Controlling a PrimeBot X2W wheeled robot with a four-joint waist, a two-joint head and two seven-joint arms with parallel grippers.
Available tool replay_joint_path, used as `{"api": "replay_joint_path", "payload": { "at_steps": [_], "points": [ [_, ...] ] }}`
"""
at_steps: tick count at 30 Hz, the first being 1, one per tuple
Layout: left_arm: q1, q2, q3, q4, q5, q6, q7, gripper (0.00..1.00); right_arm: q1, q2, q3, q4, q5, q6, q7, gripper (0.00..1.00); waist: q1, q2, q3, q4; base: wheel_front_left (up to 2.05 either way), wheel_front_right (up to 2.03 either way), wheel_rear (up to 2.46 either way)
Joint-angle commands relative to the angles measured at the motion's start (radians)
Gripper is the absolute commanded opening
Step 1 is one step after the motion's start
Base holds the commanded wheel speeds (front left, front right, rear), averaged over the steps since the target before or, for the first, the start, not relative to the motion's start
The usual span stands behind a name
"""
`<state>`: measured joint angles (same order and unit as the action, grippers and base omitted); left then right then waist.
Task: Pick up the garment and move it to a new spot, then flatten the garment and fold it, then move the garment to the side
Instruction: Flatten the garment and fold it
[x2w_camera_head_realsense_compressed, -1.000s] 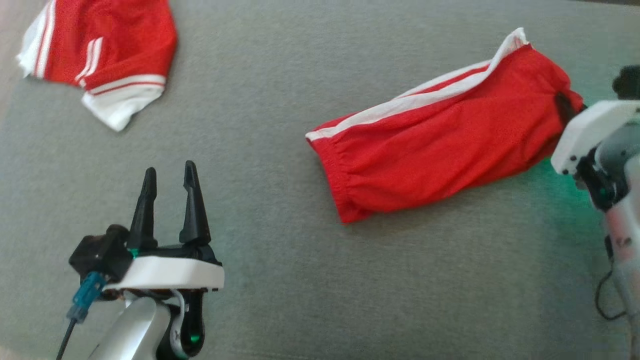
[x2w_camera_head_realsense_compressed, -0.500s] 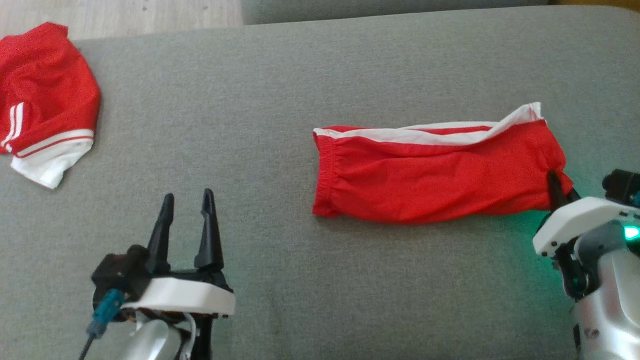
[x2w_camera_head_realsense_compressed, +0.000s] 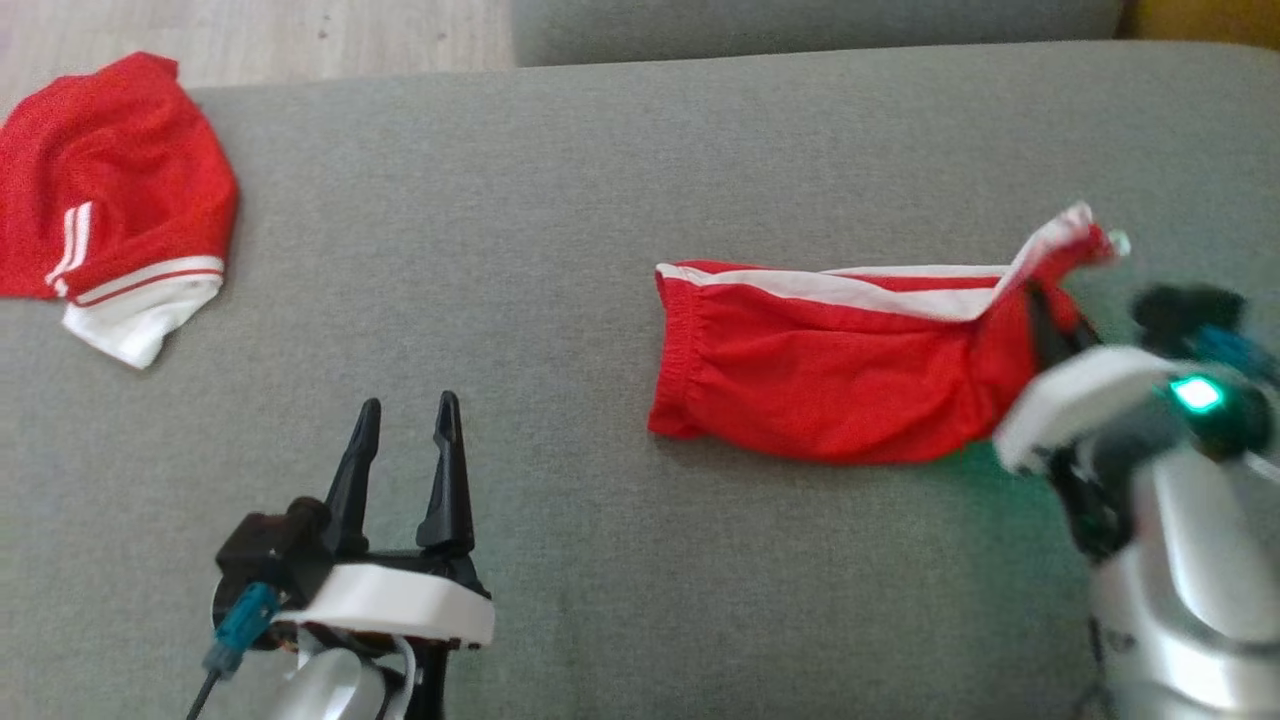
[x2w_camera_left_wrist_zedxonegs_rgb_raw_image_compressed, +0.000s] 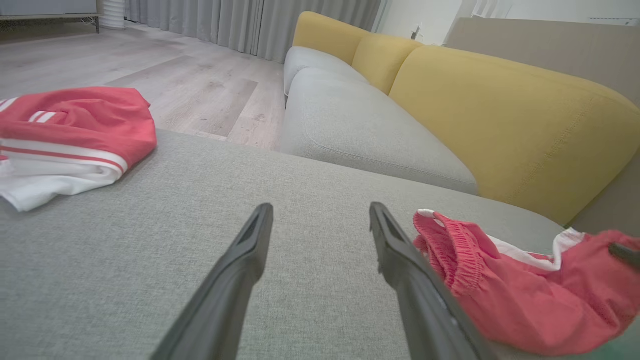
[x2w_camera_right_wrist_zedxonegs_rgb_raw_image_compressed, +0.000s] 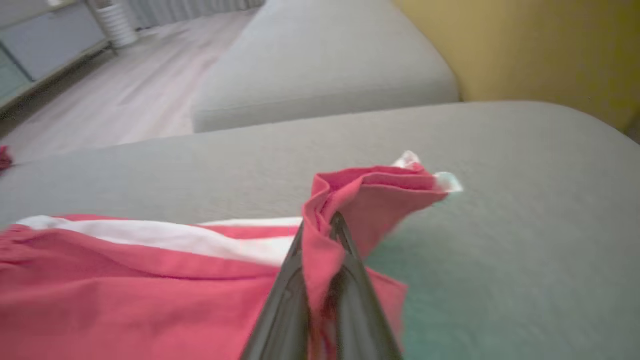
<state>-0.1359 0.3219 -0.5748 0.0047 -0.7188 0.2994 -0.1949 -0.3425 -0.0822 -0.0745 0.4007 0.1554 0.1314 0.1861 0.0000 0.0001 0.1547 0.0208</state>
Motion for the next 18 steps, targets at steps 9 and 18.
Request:
{"api": "replay_joint_path", "payload": {
  "at_steps": [9,18],
  "points": [
    [-0.021,-0.001,0.039,-0.017,0.006,0.004,-0.013,1.0,-0.14,0.031,0.4,-0.077,0.089,-0.001,0.041,0.0,0.0,-0.0001,-0.007,0.051,0.0,0.0,0.0],
    [-0.017,-0.006,0.049,-0.01,0.0,0.003,-0.026,1.0,-0.144,0.032,0.547,-0.017,0.142,-0.001,0.03,0.0,0.0,-0.0001,0.006,0.072,0.0,0.0,0.0]
  ]
}}
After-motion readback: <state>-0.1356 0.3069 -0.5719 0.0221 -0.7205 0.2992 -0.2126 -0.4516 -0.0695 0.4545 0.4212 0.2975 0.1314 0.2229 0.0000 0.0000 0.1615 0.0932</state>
